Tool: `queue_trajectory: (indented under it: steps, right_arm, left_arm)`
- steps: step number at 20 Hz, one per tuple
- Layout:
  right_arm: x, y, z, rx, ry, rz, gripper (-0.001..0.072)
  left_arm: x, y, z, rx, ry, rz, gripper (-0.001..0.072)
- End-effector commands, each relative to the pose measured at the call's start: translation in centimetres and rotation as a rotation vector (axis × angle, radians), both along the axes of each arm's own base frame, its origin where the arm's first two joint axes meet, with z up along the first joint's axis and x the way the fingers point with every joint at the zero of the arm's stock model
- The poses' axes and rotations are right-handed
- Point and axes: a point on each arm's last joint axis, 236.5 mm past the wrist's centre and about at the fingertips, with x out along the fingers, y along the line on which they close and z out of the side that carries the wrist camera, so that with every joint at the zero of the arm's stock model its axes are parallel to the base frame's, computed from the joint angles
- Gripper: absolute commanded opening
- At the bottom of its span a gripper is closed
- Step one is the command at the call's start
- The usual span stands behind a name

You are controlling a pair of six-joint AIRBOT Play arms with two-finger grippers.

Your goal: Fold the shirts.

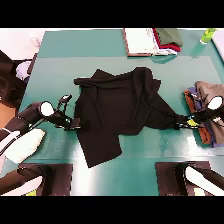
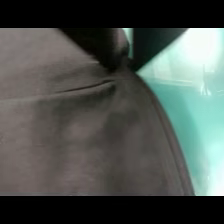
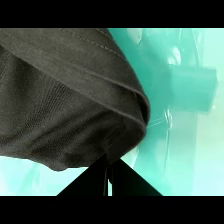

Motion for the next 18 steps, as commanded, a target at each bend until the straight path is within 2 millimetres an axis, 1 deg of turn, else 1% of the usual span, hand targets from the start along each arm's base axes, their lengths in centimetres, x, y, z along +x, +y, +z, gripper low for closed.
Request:
queue_trajectory:
  steps: [1,2,3,4,5,6,7,8,9,10,11,12,13,14,15,16,17,18]
  right_arm:
    - [0.5,-0.1,0.4,-0.003,-0.015,0.001,0.002]
    - [1.1,-0.2,1.0,-0.006,-0.03,0.003,0.002]
    - [1.8,-0.3,2.0,-0.008,-0.047,0.005,0.002]
    - [2.6,-0.3,3.4,-0.006,-0.072,0.009,0.002]
    - [3.6,-0.5,5.3,-0.015,-0.117,0.013,0.002]
    - [4.8,-0.8,7.7,-0.031,-0.183,0.016,0.002]
    - [6.2,-1.0,11.0,-0.045,-0.271,0.018,0.0019]
    - [7.4,-0.8,14.5,-0.053,-0.371,0.019,0.002]
    - [8.3,-1.0,18.8,-0.081,-0.487,0.021,0.002]
    - [8.8,-1.2,23.1,-0.109,-0.595,0.024,0.002]
    - [8.9,-1.2,27.6,-0.138,-0.708,0.026,0.002]
    - [8.5,-1.1,32.4,-0.169,-0.826,0.028,0.002]
    - [7.7,-1.0,36.9,-0.2,-0.939,0.029,0.002]
    - [6.7,-0.7,40.8,-0.227,-1.036,0.03,0.0019]
    - [5.4,-0.4,44.7,-0.253,-1.133,0.031,0.0019]
    - [4.1,-0.2,47.8,-0.278,-1.211,0.032,0.0019]
    - [2.8,0.1,50.6,-0.3,-1.282,0.032,0.0019]
    - [1.7,0.3,52.9,-0.317,-1.339,0.032,0.0019]
  left_arm:
    - [0.1,-0.5,0.4,-0.02,-0.011,-0.026,0.0023]
    - [0.5,-0.2,1.0,-0.004,-0.021,-0.042,0.0022]
    - [1.3,0.0,2.2,0.012,-0.054,-0.061,0.0022]
    - [2.6,0.5,4.2,0.035,-0.12,-0.078,0.0022]
    - [4.0,0.9,7.0,0.056,-0.199,-0.09,0.0021]
    - [5.5,1.6,11.0,0.083,-0.302,-0.094,0.0022]
    - [6.8,2.3,15.4,0.106,-0.41,-0.09,0.0022]
    - [7.9,3.2,20.9,0.127,-0.543,-0.082,0.0022]
    - [8.4,3.9,26.4,0.136,-0.675,-0.064,0.0022]
    - [8.2,4.7,32.6,0.13,-0.82,-0.038,0.0022]
    - [7.3,5.4,38.4,0.113,-0.951,-0.01,0.0022]
    - [5.9,6.0,44.1,0.087,-1.081,0.019,0.0022]
    - [4.0,6.7,49.2,0.055,-1.2,0.047,0.0022]
    - [2.0,7.3,53.2,0.026,-1.296,0.068,0.0022]
    - [-0.1,8.0,56.8,0.0,-1.386,0.088,0.0021]
    - [-1.9,8.6,59.5,-0.018,-1.457,0.105,0.0022]
    - [-3.6,9.2,61.7,-0.032,-1.524,0.117,0.0021]
    - [-4.8,9.6,63.3,-0.045,-1.571,0.129,0.0021]
